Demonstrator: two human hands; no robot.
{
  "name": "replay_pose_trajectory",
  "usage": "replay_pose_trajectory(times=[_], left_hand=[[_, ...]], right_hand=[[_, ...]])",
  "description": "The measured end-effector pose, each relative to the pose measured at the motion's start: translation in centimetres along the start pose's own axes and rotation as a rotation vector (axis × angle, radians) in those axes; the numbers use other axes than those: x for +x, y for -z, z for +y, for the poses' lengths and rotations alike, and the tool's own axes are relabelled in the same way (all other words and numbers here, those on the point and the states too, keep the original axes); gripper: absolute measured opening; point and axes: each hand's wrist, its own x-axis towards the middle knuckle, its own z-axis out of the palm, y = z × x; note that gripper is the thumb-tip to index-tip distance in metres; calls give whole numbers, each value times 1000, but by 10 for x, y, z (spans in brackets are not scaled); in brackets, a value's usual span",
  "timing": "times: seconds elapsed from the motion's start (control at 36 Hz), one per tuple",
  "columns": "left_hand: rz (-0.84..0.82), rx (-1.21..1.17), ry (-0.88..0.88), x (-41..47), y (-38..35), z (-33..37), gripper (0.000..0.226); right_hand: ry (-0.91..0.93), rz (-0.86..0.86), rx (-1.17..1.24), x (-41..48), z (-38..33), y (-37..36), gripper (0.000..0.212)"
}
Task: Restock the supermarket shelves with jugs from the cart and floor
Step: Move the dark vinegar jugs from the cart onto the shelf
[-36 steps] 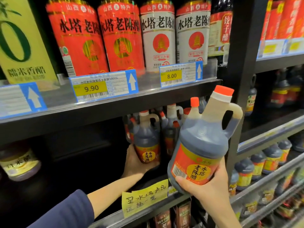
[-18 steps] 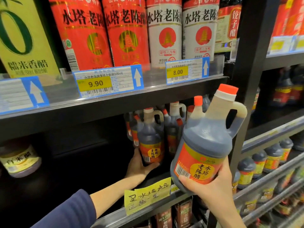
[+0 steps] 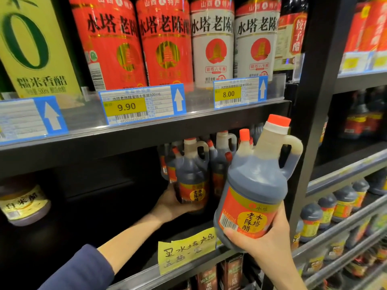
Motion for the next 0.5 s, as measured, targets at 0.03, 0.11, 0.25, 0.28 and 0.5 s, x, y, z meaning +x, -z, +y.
replay_pose_trajectory(times=[0.03, 0.11, 0.25, 0.28, 0.5], left_hand=[[49, -48, -1, -3, 5, 6, 64], [294, -99, -87, -20, 14, 24, 50], [61, -69, -365, -73, 22, 81, 62], [-17, -23, -390, -81, 21, 90, 71], [-214, -15, -410, -88, 2, 126, 81]], right_hand=[[2, -6, -10, 0, 1, 0, 92], [11, -13, -21, 0, 3, 1, 96], [21, -42, 20, 0, -4, -7, 98], [34, -51, 39, 0, -6, -9, 96], [55, -104, 57, -7, -8, -18, 103]])
